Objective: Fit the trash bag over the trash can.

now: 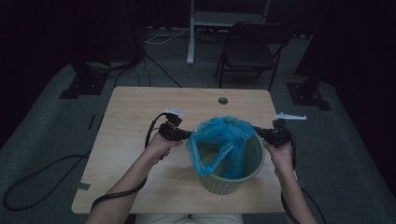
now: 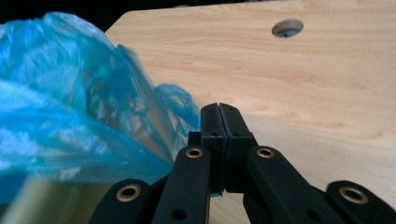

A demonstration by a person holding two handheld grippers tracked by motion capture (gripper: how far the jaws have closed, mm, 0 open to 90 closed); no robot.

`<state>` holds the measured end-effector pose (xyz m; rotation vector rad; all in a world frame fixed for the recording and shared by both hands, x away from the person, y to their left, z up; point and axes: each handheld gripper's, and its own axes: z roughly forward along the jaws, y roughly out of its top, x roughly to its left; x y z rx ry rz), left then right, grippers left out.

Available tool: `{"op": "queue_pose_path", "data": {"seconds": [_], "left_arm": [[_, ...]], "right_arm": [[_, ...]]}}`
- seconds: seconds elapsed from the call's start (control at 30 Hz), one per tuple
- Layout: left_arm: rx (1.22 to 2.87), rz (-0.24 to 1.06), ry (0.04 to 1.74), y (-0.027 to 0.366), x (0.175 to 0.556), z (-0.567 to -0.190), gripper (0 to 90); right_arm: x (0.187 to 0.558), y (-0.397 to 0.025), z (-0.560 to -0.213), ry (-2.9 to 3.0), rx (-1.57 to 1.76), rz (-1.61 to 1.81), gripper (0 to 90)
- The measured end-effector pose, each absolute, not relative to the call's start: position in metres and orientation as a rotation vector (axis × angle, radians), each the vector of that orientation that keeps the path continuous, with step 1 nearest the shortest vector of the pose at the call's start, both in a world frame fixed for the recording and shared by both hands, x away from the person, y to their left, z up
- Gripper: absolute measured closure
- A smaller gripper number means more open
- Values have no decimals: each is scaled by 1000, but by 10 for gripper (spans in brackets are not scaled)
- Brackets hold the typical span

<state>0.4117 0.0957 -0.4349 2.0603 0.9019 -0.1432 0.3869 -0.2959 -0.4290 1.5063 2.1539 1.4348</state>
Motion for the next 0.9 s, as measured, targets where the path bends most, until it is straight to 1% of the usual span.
{"op": "queue_pose_path", "data": {"seconds": [0.1,0.27,0.3,0.33,0.37,0.4,0.43,0.47,0.5,0.53,0.57,0.67,0.7,0.77,0.9], "left_arm": [[2067,-144,888,96,406,-438,900],[2028,-211,872,96,401,-446,900],[2025,-211,875,96,400,-446,900],[2026,-209,870,97,400,-445,900],[2026,-209,870,97,400,-445,900],[2015,-199,861,98,399,-442,900],[2014,-190,851,98,397,-438,900],[2010,-180,850,98,396,-436,900],[2010,-180,850,98,396,-436,900],[2014,-179,839,99,396,-433,900],[2016,-175,834,99,395,-431,900],[1998,-176,817,100,393,-427,900],[1991,-172,820,100,392,-426,900],[1998,-158,817,99,391,-424,900],[2000,-171,810,98,391,-423,900]], "right_arm": [[384,-300,-436,2164,1527,1452,897],[378,-300,-441,2162,1537,1479,892],[377,-301,-440,2159,1538,1481,857],[376,-302,-438,2144,1539,1485,801],[376,-302,-438,2144,1539,1485,801],[374,-305,-432,2122,1537,1505,762],[368,-311,-416,2058,1518,1532,673],[365,-314,-407,2028,1512,1554,638],[365,-314,-407,2028,1512,1554,638],[362,-317,-398,2002,1500,1571,596],[355,-322,-380,1938,1474,1604,548],[341,-320,-361,1921,1413,1674,472],[341,-320,-361,1921,1413,1674,472],[328,-303,-352,2008,1327,1706,423],[319,-281,-352,2096,1273,1734,396]]}}
